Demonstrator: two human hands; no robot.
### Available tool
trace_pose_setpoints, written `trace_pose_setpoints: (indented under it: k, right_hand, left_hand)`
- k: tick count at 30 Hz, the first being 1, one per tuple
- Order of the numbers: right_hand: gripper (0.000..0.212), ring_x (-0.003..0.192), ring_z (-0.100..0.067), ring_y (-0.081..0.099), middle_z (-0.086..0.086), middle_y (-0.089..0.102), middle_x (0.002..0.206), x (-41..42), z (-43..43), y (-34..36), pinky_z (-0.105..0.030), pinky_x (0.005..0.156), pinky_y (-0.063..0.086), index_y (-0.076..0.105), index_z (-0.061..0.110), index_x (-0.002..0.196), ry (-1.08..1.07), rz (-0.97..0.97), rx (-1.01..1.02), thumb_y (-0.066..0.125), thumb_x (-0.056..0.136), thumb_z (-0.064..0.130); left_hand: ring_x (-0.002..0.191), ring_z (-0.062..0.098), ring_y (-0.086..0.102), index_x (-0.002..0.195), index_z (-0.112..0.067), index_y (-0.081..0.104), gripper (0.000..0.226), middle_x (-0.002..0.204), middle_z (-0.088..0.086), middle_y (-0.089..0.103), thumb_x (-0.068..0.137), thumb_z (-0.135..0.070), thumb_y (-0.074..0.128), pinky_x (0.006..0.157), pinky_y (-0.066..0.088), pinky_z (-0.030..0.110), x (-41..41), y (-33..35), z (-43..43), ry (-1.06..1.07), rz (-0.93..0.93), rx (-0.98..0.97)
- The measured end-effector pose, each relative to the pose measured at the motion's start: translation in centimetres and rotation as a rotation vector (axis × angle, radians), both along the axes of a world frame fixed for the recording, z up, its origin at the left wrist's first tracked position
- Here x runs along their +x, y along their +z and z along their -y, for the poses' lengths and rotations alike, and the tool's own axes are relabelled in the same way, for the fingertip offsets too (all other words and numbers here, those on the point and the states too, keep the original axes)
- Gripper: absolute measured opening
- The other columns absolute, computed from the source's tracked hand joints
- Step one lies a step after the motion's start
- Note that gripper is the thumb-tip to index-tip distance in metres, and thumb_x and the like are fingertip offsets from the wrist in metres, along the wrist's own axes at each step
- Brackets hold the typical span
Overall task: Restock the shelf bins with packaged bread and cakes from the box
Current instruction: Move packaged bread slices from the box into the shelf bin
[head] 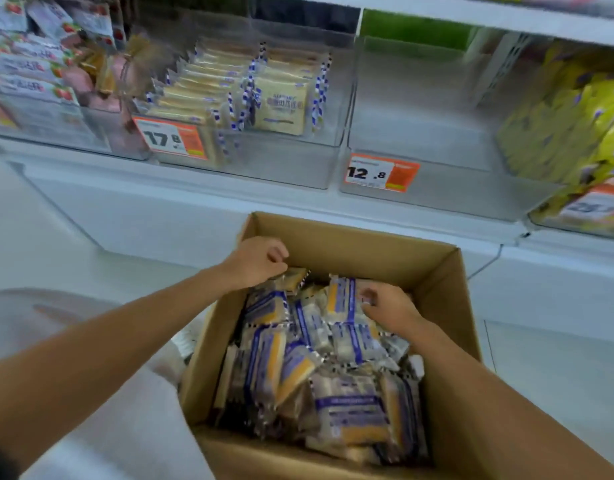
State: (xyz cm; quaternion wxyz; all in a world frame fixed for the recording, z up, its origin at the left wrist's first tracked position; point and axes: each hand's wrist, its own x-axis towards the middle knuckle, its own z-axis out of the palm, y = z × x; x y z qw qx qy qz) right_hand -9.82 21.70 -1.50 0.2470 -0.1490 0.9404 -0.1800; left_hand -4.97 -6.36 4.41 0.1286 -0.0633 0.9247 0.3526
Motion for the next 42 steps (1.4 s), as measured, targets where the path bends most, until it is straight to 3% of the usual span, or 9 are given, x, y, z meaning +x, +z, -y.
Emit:
trace_pose_setpoints:
  k: [6, 11, 14, 19, 23, 29, 34, 36, 42]
  right_hand:
    - [0.060, 0.147, -0.029, 0.021, -0.004, 0.027, 0.159, -0.1, 0.5, -8.3, -0.044, 0.118, 0.025, 0.037, 0.022, 0.149, 0.184, 0.047, 0.144, 0.061, 0.095, 0.030]
    - [0.027, 0.088, -0.027, 0.062, -0.009, 0.069, 0.107, -1.7, 0.2, -8.6, -0.035, 0.070, 0.048, 0.065, 0.016, 0.115, 0.095, -0.237, 0.072, 0.049, 0.097, 0.005]
    - [0.025, 0.092, -0.020, 0.063, -0.004, 0.070, 0.104, -2.6, -0.6, -4.8, -0.034, 0.078, 0.050, 0.069, 0.012, 0.110, -0.097, -0.229, -0.200, 0.045, 0.101, 0.013]
    - [0.027, 0.101, -0.029, 0.068, -0.012, 0.073, 0.107, -1.5, 0.8, 1.3, -0.035, 0.079, 0.056, 0.067, 0.006, 0.116, -0.643, 0.413, -1.003, 0.044, 0.103, 0.013]
    - [0.040, 0.113, -0.027, 0.064, -0.011, 0.067, 0.123, 0.3, 0.8, 2.9, -0.042, 0.092, 0.054, 0.059, 0.011, 0.130, -0.540, 0.617, -1.146, 0.037, 0.105, 0.033]
    - [0.036, 0.110, -0.018, 0.064, -0.009, 0.064, 0.127, 0.9, -1.9, -1.8, -0.026, 0.089, 0.050, 0.059, 0.013, 0.128, -0.366, 0.333, -0.540, 0.053, 0.100, 0.035]
    - [0.083, 0.149, -0.029, 0.013, -0.009, 0.012, 0.162, 2.8, -2.6, -8.7, -0.041, 0.116, 0.028, 0.028, 0.016, 0.153, -0.080, 0.352, 0.003, 0.073, 0.086, 0.036]
    - [0.085, 0.149, -0.032, 0.011, -0.011, 0.012, 0.161, 3.7, -2.0, -9.9, -0.043, 0.118, 0.026, 0.030, 0.017, 0.152, -0.081, 0.227, 0.032, 0.078, 0.082, 0.027]
    - [0.042, 0.111, -0.015, 0.058, 0.003, 0.059, 0.128, 1.4, -0.1, -3.0, -0.029, 0.084, 0.048, 0.066, 0.019, 0.120, -0.372, 0.195, -0.256, 0.078, 0.082, 0.030]
  left_hand:
    - [0.098, 0.004, 0.063, 0.108, -0.022, 0.069, 0.019, 0.101, -0.008, 0.069, 0.089, -0.023, 0.069, 0.090, 0.048, 0.023, 0.4, -4.4, -0.9, 0.071, 0.082, 0.096]
    - [0.093, -0.002, 0.059, 0.112, -0.021, 0.065, 0.021, 0.098, -0.012, 0.065, 0.092, -0.019, 0.065, 0.080, 0.045, 0.015, 0.1, -5.0, -1.9, 0.106, 0.115, 0.167]
    - [0.104, 0.006, 0.060, 0.121, -0.018, 0.062, 0.029, 0.106, -0.009, 0.064, 0.092, -0.019, 0.065, 0.093, 0.048, 0.025, 0.2, -5.0, -2.8, 0.161, 0.117, 0.217]
    - [0.130, 0.020, 0.052, 0.152, -0.016, 0.033, 0.101, 0.143, -0.001, 0.053, 0.070, -0.045, 0.084, 0.113, 0.036, 0.040, 0.1, -4.1, -5.0, 0.327, 0.331, 0.673]
    - [0.106, 0.020, 0.069, 0.121, -0.017, 0.065, 0.034, 0.113, 0.003, 0.074, 0.088, -0.020, 0.072, 0.102, 0.049, 0.043, -0.1, -2.6, -6.4, 0.262, 0.251, 0.842]
    - [0.101, 0.023, 0.071, 0.117, -0.013, 0.065, 0.032, 0.111, 0.009, 0.073, 0.086, -0.011, 0.073, 0.095, 0.054, 0.044, 0.0, -4.3, -5.0, 0.453, 0.215, 0.813]
    - [0.100, 0.022, 0.070, 0.118, -0.014, 0.064, 0.035, 0.111, 0.006, 0.073, 0.085, -0.010, 0.074, 0.095, 0.055, 0.043, 0.3, -6.1, -3.3, 0.589, 0.200, 0.764]
    - [0.099, 0.022, 0.071, 0.119, -0.014, 0.064, 0.035, 0.111, 0.006, 0.073, 0.086, -0.010, 0.073, 0.092, 0.056, 0.041, 0.5, -6.5, -3.0, 0.611, 0.210, 0.763]
    - [0.082, 0.007, 0.064, 0.118, -0.018, 0.059, 0.029, 0.104, -0.002, 0.070, 0.091, -0.017, 0.068, 0.065, 0.049, 0.021, 0.6, -6.4, -3.4, 0.474, 0.051, 0.513]
